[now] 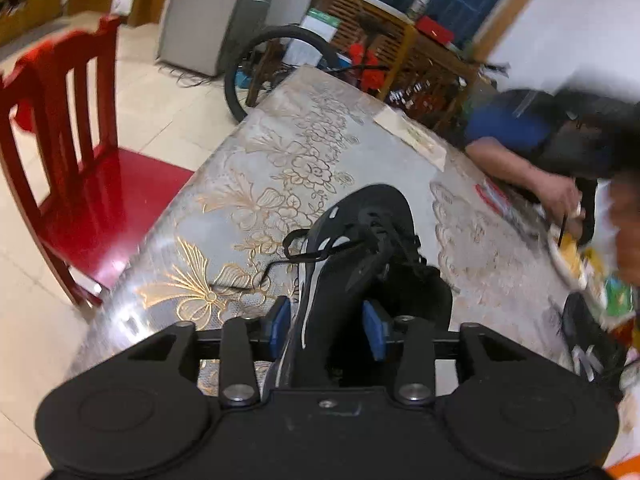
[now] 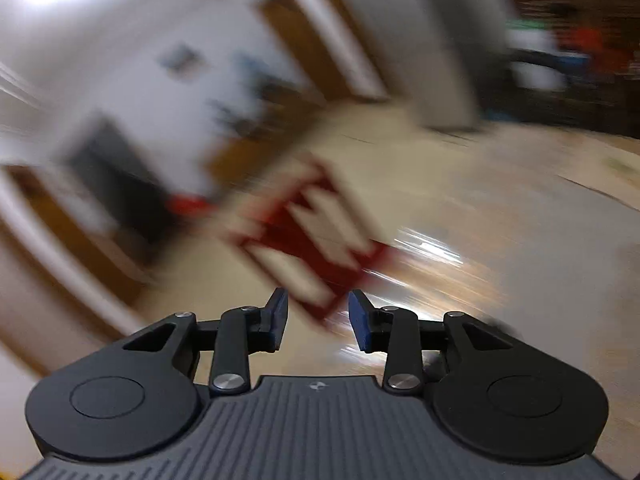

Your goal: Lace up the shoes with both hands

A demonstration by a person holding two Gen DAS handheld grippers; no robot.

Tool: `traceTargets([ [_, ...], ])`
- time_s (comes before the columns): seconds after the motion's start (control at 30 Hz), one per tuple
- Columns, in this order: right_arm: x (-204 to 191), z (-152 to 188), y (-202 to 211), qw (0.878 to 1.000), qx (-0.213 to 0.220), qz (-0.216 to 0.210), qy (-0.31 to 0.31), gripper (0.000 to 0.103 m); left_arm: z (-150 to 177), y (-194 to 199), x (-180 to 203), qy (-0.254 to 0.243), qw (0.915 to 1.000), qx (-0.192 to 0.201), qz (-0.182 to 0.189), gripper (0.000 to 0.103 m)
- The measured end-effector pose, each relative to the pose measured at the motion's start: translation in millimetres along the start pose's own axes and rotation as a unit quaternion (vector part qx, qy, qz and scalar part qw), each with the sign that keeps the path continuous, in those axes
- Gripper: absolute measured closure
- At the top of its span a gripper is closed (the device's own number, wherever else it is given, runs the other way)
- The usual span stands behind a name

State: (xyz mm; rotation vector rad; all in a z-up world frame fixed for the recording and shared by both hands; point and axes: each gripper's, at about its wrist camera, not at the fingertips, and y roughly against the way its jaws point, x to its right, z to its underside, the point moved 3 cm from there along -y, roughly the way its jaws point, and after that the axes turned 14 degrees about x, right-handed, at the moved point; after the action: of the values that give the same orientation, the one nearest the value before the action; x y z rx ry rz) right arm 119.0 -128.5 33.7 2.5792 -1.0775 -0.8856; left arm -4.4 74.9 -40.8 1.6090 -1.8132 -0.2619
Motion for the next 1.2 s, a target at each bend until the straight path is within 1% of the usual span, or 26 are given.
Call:
traceTargets([
  [0.03, 15, 12, -7, 0.999, -0.011, 0.043, 0.017, 0.066, 3, -4, 4, -0.013, 0.9999, -0.010, -0.002, 0.064],
  [0.07, 30, 16, -14, 0.997, -0.016, 0.073, 0.027, 0.066, 8, -7, 8, -0.022, 0.9995, -0.020, -0.003, 0.064],
  [0.13, 59, 17, -35, 0.993, -0.031, 0.107, 0.038, 0.066, 18, -14, 16, -0.043, 0.9983, -0.034, -0.019, 0.063],
  [0.23, 93, 11, -86, 0.988, -0.077, 0.126, 0.045, 0.066, 29, -22, 26, -0.078, 0.9953, -0.041, -0.041, 0.058],
  [0.3, 101, 14, -119, 0.984, -0.114, 0.130, 0.045, 0.066, 31, -25, 26, -0.097, 0.9927, -0.045, -0.056, 0.058],
  [0.33, 99, 20, -132, 0.979, -0.137, 0.132, 0.066, 0.068, 32, -27, 26, -0.105, 0.9911, -0.048, -0.066, 0.058],
  [0.37, 97, 27, -142, 0.974, -0.156, 0.133, 0.092, 0.072, 32, -29, 23, -0.107, 0.9898, -0.049, -0.080, 0.057],
  [0.4, 91, 31, -138, 0.970, -0.159, 0.131, 0.130, 0.075, 31, -30, 17, -0.102, 0.9887, -0.047, -0.099, 0.058],
  [0.43, 84, 34, -130, 0.964, -0.169, 0.127, 0.163, 0.085, 28, -31, 9, -0.091, 0.9880, -0.044, -0.117, 0.052],
  [0.47, 81, 39, -121, 0.957, -0.185, 0.124, 0.188, 0.094, 25, -31, 0, -0.074, 0.9882, -0.039, -0.128, 0.051],
  [0.57, 72, 61, -83, 0.929, -0.228, 0.117, 0.268, 0.095, 13, -34, -19, -0.041, 0.9898, -0.031, -0.133, 0.049],
  [0.63, 69, 72, -55, 0.924, -0.246, 0.108, 0.273, 0.095, 5, -39, -22, -0.050, 0.9888, -0.018, -0.140, 0.046],
  [0.67, 68, 77, -39, 0.925, -0.252, 0.106, 0.264, 0.095, 1, -42, -22, -0.065, 0.9875, -0.012, -0.143, 0.044],
  [0.73, 64, 90, -12, 0.930, -0.258, 0.100, 0.244, 0.095, -6, -52, -20, -0.102, 0.9833, -0.004, -0.151, 0.033],
  [0.8, 55, 105, 8, 0.934, -0.253, 0.099, 0.232, 0.096, -13, -61, -19, -0.130, 0.9804, -0.001, -0.148, 0.028],
  [0.83, 50, 112, 17, 0.936, -0.252, 0.096, 0.225, 0.098, -16, -66, -18, -0.142, 0.9792, 0.000, -0.145, 0.025],
  [0.87, 45, 118, 21, 0.939, -0.255, 0.085, 0.215, 0.100, -18, -70, -16, -0.156, 0.9774, 0.002, -0.142, 0.024],
  [0.9, 39, 123, 26, 0.942, -0.258, 0.073, 0.204, 0.100, -20, -75, -15, -0.173, 0.9747, 0.006, -0.142, 0.025],
  [0.97, 28, 134, 34, 0.946, -0.263, 0.050, 0.184, 0.100, -27, -87, -13, -0.192, 0.9690, 0.019, -0.155, 0.044],
  [1.0, 22, 139, 38, 0.947, -0.266, 0.038, 0.173, 0.100, -32, -92, -14, -0.194, 0.9677, 0.024, -0.159, 0.050],
  [1.03, 16, 144, 42, 0.950, -0.269, 0.021, 0.159, 0.098, -38, -98, -15, -0.192, 0.9682, 0.026, -0.159, 0.050],
  [1.07, 7, 148, 44, 0.952, -0.273, -0.016, 0.135, 0.096, -43, -102, -16, -0.185, 0.9697, 0.028, -0.157, 0.050],
  [1.1, -4, 150, 46, 0.954, -0.268, -0.044, 0.128, 0.096, -48, -105, -16, -0.176, 0.9719, 0.030, -0.153, 0.050],
  [1.13, -11, 149, 49, 0.955, -0.255, -0.056, 0.140, 0.096, -52, -104, -15, -0.174, 0.9726, 0.033, -0.151, 0.050],
  [1.17, -12, 144, 50, 0.956, -0.238, -0.051, 0.165, 0.094, -54, -102, -13, -0.176, 0.9720, 0.037, -0.152, 0.049],
  [1.2, -13, 138, 52, 0.956, -0.220, -0.046, 0.189, 0.092, -56, -99, -12, -0.177, 0.9718, 0.039, -0.151, 0.047],
])
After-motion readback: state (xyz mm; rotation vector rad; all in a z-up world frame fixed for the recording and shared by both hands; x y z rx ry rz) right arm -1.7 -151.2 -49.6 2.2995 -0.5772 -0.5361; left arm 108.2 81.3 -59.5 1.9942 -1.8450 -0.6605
